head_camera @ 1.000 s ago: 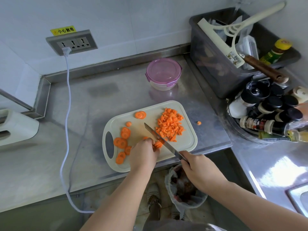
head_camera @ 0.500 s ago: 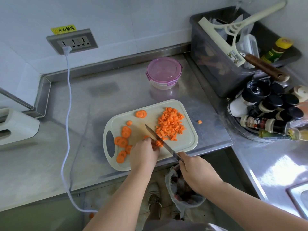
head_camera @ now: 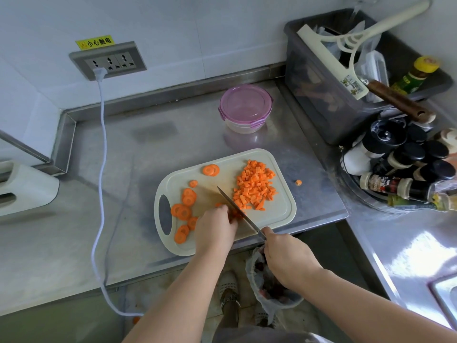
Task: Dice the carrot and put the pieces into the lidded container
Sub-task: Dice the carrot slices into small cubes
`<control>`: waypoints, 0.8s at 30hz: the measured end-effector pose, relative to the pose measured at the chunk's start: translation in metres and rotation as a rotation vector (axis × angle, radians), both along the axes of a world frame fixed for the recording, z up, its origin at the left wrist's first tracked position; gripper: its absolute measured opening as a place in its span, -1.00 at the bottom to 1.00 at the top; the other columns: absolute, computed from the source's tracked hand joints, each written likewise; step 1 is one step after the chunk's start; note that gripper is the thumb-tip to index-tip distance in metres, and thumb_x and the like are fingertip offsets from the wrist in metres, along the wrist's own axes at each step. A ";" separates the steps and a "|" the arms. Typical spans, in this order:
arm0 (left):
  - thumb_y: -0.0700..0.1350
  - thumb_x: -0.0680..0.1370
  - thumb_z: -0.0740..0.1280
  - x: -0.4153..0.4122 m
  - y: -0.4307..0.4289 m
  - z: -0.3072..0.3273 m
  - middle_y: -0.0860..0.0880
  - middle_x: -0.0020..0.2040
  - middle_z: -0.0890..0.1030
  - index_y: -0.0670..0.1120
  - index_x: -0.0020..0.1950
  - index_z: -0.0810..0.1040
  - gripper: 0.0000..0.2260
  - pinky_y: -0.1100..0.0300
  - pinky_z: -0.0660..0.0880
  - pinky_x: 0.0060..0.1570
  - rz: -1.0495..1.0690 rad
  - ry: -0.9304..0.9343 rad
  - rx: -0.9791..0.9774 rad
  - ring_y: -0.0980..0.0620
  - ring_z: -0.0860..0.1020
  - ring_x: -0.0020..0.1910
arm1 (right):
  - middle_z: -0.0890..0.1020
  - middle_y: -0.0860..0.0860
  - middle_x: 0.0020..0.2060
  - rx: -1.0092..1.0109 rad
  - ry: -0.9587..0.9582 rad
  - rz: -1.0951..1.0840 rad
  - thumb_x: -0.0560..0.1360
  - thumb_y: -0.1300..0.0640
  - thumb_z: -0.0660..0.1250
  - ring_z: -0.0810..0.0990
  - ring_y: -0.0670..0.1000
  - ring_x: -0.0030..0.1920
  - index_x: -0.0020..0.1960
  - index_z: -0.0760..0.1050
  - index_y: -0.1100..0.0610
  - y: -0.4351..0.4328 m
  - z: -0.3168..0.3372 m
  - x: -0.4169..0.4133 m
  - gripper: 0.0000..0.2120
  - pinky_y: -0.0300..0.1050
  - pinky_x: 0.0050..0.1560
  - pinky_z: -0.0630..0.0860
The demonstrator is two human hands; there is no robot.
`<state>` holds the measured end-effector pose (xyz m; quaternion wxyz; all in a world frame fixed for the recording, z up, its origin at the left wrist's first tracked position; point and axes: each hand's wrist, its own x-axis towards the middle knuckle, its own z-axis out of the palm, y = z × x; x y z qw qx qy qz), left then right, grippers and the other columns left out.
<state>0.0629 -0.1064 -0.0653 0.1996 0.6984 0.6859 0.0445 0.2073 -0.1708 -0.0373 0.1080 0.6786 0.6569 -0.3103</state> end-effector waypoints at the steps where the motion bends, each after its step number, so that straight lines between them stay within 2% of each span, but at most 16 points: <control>1: 0.01 0.52 0.30 0.000 0.000 0.000 0.00 -0.08 0.65 -0.07 -0.02 0.56 -0.83 0.08 0.51 -0.16 -0.004 0.000 -0.003 -0.05 0.60 -0.07 | 0.55 0.05 -0.18 -0.004 0.002 0.000 0.60 0.22 0.05 0.57 0.09 -0.18 0.42 0.19 0.10 0.000 -0.001 0.000 -0.61 0.00 -0.24 0.52; 3: 0.02 0.51 0.31 0.000 0.000 0.000 0.01 -0.08 0.65 -0.06 -0.02 0.56 -0.82 0.08 0.50 -0.16 -0.007 0.001 -0.010 -0.05 0.60 -0.06 | 0.53 0.03 -0.21 -0.008 0.006 0.001 0.60 0.22 0.05 0.58 0.09 -0.17 0.41 0.20 0.10 0.000 -0.001 0.000 -0.62 0.00 -0.22 0.54; 7: 0.03 0.52 0.30 0.002 0.001 0.000 0.02 -0.06 0.65 -0.05 -0.03 0.53 -0.83 0.14 0.45 -0.21 -0.035 0.044 -0.006 -0.04 0.60 -0.05 | 0.60 0.06 -0.10 -0.029 0.049 -0.052 0.61 0.19 0.03 0.60 0.10 -0.10 0.39 0.23 0.08 0.002 -0.001 0.003 -0.64 0.07 -0.08 0.59; 12: 0.04 0.55 0.28 0.007 0.004 0.005 0.00 -0.03 0.63 -0.05 0.01 0.53 -0.82 0.15 0.37 -0.20 -0.068 0.087 0.010 -0.06 0.58 -0.02 | 0.61 0.10 -0.09 -0.011 0.126 -0.103 0.64 0.10 0.01 0.59 0.14 -0.10 0.30 0.32 0.06 0.002 0.003 0.010 -0.73 0.13 -0.05 0.56; 17: 0.07 0.57 0.25 0.015 0.005 0.008 -0.01 -0.03 0.65 0.00 0.05 0.58 -0.80 0.18 0.33 -0.19 -0.096 0.152 0.025 -0.06 0.59 0.00 | 0.51 0.01 -0.28 0.102 0.149 -0.096 0.64 0.05 0.00 0.55 0.11 -0.21 0.26 0.35 0.04 0.008 0.015 0.023 -0.74 0.06 -0.16 0.53; 21: 0.11 0.56 0.25 0.023 0.011 0.005 0.01 0.00 0.65 0.04 0.09 0.56 -0.78 0.18 0.34 -0.17 -0.082 0.139 0.021 -0.03 0.59 0.05 | 0.45 -0.02 -0.37 0.173 0.118 -0.073 0.65 0.05 -0.01 0.54 0.11 -0.29 0.31 0.33 0.02 0.017 0.025 0.035 -0.71 0.02 -0.25 0.51; 24: 0.13 0.54 0.28 0.024 0.016 0.000 0.06 0.00 0.66 0.07 0.08 0.55 -0.79 0.18 0.39 -0.14 -0.068 0.053 -0.003 0.01 0.59 0.04 | 0.44 -0.02 -0.39 0.208 0.118 -0.091 0.65 0.07 0.01 0.44 0.03 -0.40 0.31 0.35 0.03 0.021 0.025 0.044 -0.71 -0.10 -0.43 0.33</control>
